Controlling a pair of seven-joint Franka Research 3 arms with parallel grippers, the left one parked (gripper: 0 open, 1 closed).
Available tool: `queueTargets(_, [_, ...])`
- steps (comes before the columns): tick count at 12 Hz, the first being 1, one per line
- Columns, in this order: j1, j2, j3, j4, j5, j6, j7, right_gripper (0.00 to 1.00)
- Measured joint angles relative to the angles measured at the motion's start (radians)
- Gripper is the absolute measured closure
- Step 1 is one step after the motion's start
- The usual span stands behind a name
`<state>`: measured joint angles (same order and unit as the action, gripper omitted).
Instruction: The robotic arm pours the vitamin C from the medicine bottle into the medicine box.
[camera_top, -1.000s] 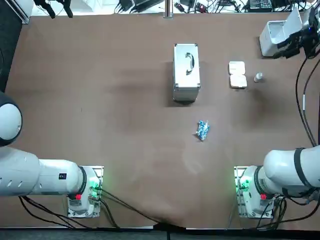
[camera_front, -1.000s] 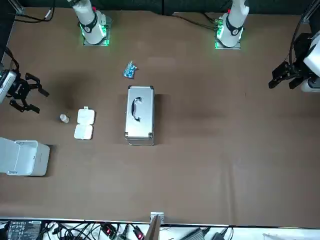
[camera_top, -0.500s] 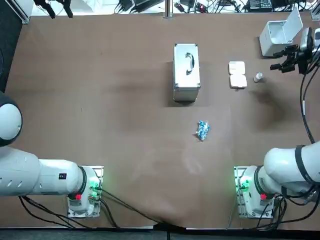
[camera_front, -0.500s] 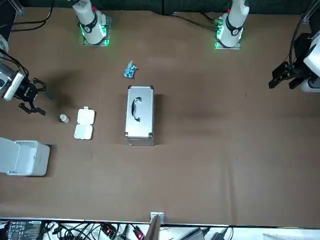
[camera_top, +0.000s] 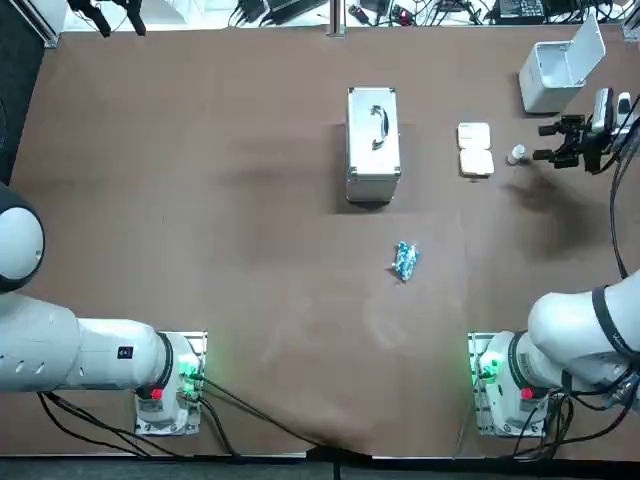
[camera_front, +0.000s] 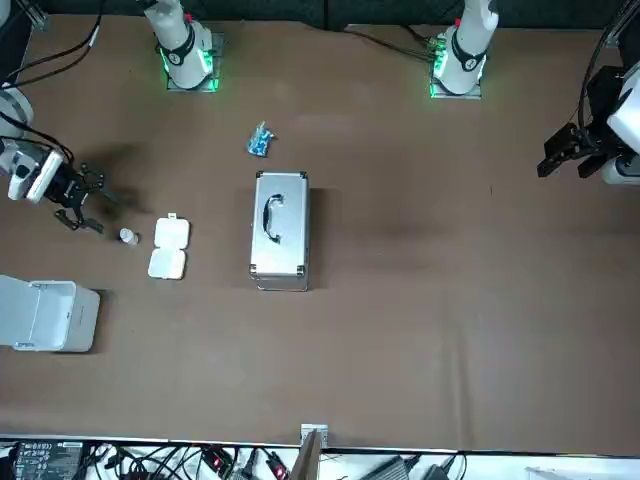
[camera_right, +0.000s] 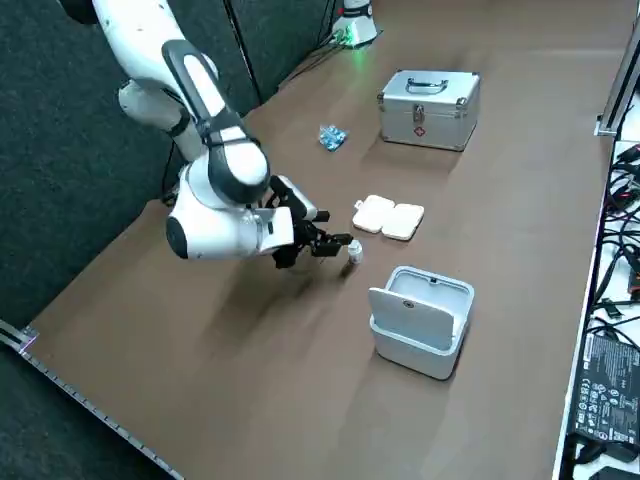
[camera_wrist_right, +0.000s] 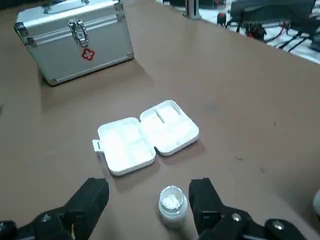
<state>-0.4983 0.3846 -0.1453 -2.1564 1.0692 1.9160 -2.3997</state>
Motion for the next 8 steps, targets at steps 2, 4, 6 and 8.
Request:
queueTargets(2, [-0.005, 0.048, 0.000, 0.013, 0.043, -0.020, -0.067, 0.00])
queueTargets(4, [-0.007, 0.089, 0.000, 0.042, 0.053, -0.044, -0.089, 0.00])
queueTargets(6, [-0.010, 0.122, 0.000, 0.069, 0.055, -0.068, -0.100, 0.00])
queueTargets(8, [-0.013, 0.157, 0.000, 0.103, 0.067, -0.095, -0.120, 0.00])
